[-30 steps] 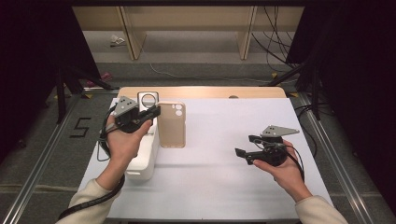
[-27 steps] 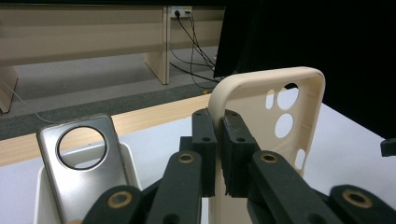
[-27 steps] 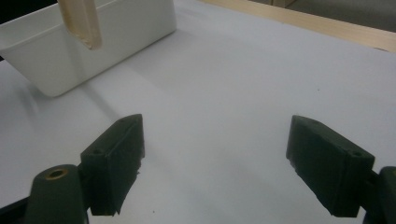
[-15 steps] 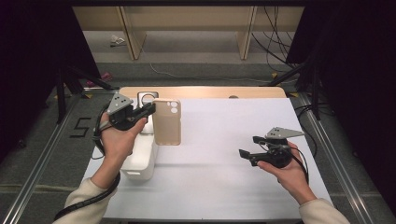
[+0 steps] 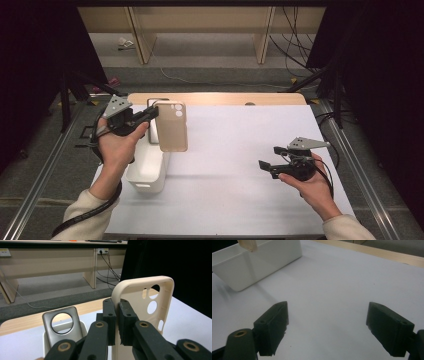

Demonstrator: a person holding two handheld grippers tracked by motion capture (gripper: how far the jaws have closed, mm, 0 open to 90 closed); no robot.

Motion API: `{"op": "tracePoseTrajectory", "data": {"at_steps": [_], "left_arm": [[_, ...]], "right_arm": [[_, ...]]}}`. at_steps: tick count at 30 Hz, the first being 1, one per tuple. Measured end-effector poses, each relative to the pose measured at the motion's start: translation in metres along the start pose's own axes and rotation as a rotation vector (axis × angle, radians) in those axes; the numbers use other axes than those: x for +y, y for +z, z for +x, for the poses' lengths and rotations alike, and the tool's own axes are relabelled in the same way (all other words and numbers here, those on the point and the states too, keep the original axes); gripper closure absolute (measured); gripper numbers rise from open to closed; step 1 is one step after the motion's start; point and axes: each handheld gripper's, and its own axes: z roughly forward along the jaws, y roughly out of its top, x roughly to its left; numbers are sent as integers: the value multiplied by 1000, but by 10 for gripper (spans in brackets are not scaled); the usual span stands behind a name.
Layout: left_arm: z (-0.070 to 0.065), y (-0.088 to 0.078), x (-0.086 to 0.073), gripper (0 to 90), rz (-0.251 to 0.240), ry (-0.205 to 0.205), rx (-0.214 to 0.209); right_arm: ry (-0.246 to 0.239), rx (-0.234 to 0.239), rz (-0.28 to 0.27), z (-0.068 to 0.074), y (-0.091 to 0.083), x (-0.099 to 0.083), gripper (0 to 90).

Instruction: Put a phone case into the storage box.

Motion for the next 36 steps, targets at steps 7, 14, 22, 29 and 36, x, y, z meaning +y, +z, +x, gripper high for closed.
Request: {"op": "tracePoseTrajectory", "data": {"at_steps": [7, 14, 22, 29, 36], "left_arm": [[7, -4, 3, 848, -8, -9, 8], [12, -6, 5, 849, -8, -9, 17], [21, -10, 10, 848, -12, -6, 31], [29, -10, 11, 849, -11, -3, 44], [37, -10, 13, 848, -11, 4, 57]], "right_arm": [[3, -3, -1, -1, -1, -1, 189], [2, -4, 0, -2, -3, -2, 188], [7, -9, -1, -2, -5, -3, 185], [18, -17, -7, -5, -8, -4, 185], [18, -19, -6, -5, -9, -5, 184]]}}
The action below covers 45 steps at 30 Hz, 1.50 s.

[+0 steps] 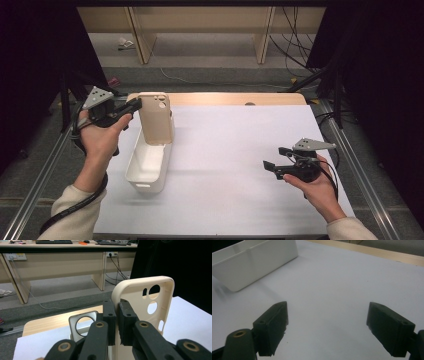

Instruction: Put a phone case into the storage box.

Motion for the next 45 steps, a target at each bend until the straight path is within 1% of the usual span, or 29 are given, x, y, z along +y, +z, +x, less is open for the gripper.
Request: {"op": "tracePoseTrajectory", "data": {"at_steps": [8, 23, 33, 41, 45], "left_arm": [[10, 4, 0, 849, 3, 3, 20], [24, 20, -2, 848, 13, 18, 48], [28, 29, -5, 848, 23, 25, 69], [29, 37, -10, 848, 37, 38, 76], [30, 39, -12, 848, 37, 34, 78]], "right_arm": [[-1, -1, 0, 0, 0, 0, 184], [5, -2, 0, 0, 0, 0, 183], [8, -1, 0, -1, 0, 0, 183], [8, -1, -2, -1, 0, 0, 183], [9, 0, -1, -1, 0, 0, 183]]}}
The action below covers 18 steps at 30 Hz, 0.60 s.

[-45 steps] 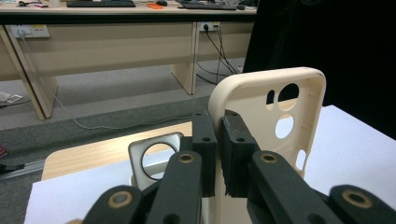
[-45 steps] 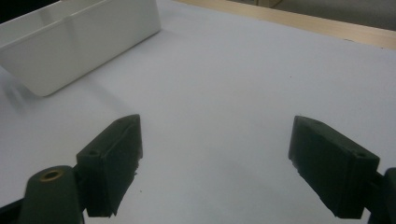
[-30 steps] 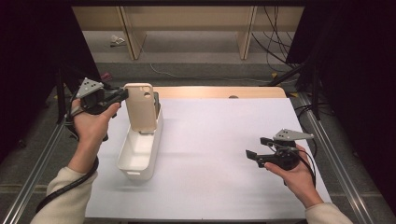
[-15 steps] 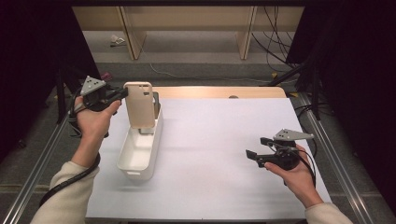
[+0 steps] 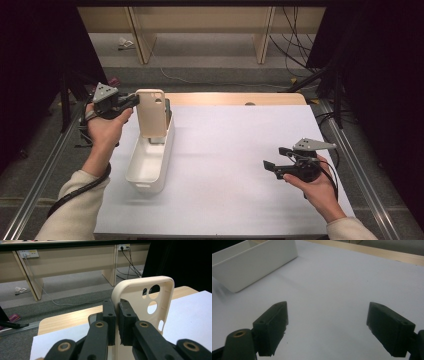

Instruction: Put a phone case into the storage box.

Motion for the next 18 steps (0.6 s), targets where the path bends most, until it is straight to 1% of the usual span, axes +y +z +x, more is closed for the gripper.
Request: {"op": "tracePoseTrajectory", "data": {"at_steps": [9, 12, 18], "left_arm": [[2, 6, -5, 847, 7, 6, 12], [3, 8, -7, 847, 11, 9, 23], [6, 13, -13, 847, 24, 4, 28]], "right_arm": [[-1, 1, 0, 0, 0, 0, 182], [-1, 0, 0, 0, 0, 0, 183], [-3, 2, 1, 0, 0, 0, 177]]}}
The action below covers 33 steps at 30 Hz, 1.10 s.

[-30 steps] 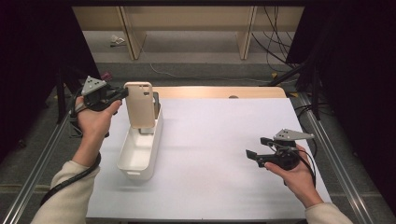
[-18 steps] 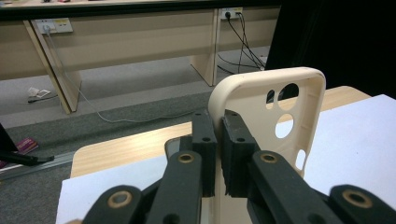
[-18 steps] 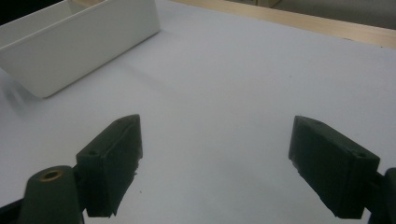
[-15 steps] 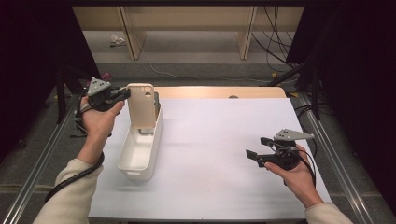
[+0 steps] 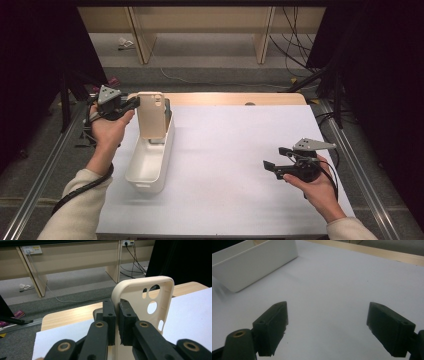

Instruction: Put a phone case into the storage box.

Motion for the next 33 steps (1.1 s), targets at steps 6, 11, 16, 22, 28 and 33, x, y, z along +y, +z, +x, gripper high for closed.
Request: {"op": "tracePoseTrajectory", "data": {"at_steps": [6, 11, 16, 22, 28, 33], "left_arm": [[1, 7, -6, 847, 15, 1, -3], [1, 13, -11, 846, 27, 9, -8], [3, 18, -16, 846, 43, 5, -11], [4, 24, -21, 846, 68, 8, -16], [4, 27, -25, 846, 88, 10, -22], [5, 30, -30, 845, 102, 5, -22]], "right_arm": [[0, 1, 0, 0, 0, 0, 177], [0, 2, -1, 0, 0, 0, 176], [-2, 2, -2, 0, 0, 0, 175], [-2, 2, 0, 0, 0, 0, 175], [-1, 1, 0, 0, 0, 0, 175], [-3, 2, 1, 0, 0, 0, 174]]}}
